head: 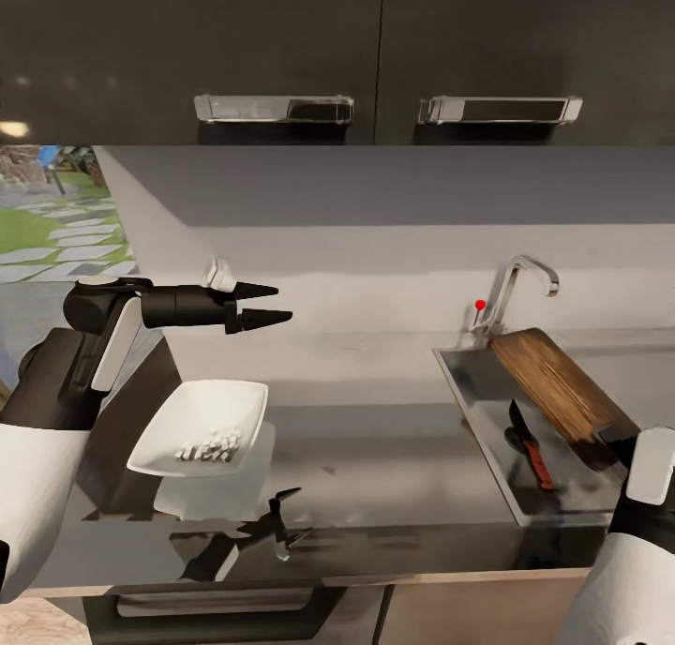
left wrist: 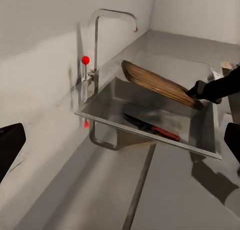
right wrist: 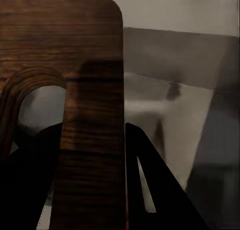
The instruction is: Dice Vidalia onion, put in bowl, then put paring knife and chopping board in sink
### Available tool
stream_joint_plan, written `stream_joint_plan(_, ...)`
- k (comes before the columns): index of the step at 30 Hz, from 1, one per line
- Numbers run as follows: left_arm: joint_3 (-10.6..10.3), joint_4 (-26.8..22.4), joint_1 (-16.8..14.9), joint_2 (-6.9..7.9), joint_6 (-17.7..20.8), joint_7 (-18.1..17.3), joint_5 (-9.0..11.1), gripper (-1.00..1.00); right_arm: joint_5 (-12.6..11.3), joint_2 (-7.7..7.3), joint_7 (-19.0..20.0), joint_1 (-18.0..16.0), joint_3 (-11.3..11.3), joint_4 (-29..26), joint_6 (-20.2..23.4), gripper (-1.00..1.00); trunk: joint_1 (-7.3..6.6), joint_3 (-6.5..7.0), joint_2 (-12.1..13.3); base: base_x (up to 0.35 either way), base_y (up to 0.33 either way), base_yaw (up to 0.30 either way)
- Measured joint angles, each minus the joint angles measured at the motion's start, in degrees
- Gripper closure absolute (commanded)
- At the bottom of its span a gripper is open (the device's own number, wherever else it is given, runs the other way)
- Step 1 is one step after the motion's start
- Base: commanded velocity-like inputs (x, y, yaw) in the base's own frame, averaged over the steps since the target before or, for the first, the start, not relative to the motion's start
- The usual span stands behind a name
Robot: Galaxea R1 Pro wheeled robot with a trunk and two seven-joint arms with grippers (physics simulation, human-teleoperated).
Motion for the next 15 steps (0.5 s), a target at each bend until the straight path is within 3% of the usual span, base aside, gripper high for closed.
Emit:
stream_joint_plan(3, 0.00, 0.01, 0.00, -0.01, 0.00, -0.03, -0.01, -1.00, -2.77, 2.45, -2.39, 0.01, -0.05, 0.04, -4.87, 1.00, 0.00, 0.00, 0.00, 0.000, 0.000, 0.000)
stream_joint_plan(4, 0.00, 0.00, 0.00, 0.00, 0.00, -0.04, 0.00, -1.00, -2.73, 3.16, -3.47, 0.01, 0.00, 0.02, -6.20, 1.00, 0.00, 0.00, 0.00, 0.000, 0.000, 0.000)
stream_joint_plan(7, 0.00, 0.00, 0.00, 0.00, 0.00, -0.02, -0.01, -1.00, -4.04, 4.25, -7.30, 0.01, 0.95, 0.05, -9.59, 1.00, 0.00, 0.00, 0.00, 0.000, 0.000, 0.000)
stream_joint_plan(9, 0.00, 0.00, 0.00, -0.04, 0.00, -0.01, 0.00, -1.00, -6.22, 4.77, -10.79, 0.01, 3.03, 0.14, -12.74, 1.00, 0.00, 0.00, 0.00, 0.000, 0.000, 0.000)
stream_joint_plan(13, -0.01, 0.01, 0.00, -0.10, 0.00, -0.03, 0.00, -1.00, -11.73, 6.21, -15.76, 0.01, 10.49, 1.24, -19.81, 1.00, 0.00, 0.00, 0.00, 0.000, 0.000, 0.000)
stream_joint_plan(15, 0.00, 0.05, 0.00, -0.09, -0.03, 0.00, 0.00, -1.00, -11.80, 6.59, -17.22, 0.02, 11.96, 1.70, -21.34, 1.00, 0.00, 0.00, 0.00, 0.000, 0.000, 0.000)
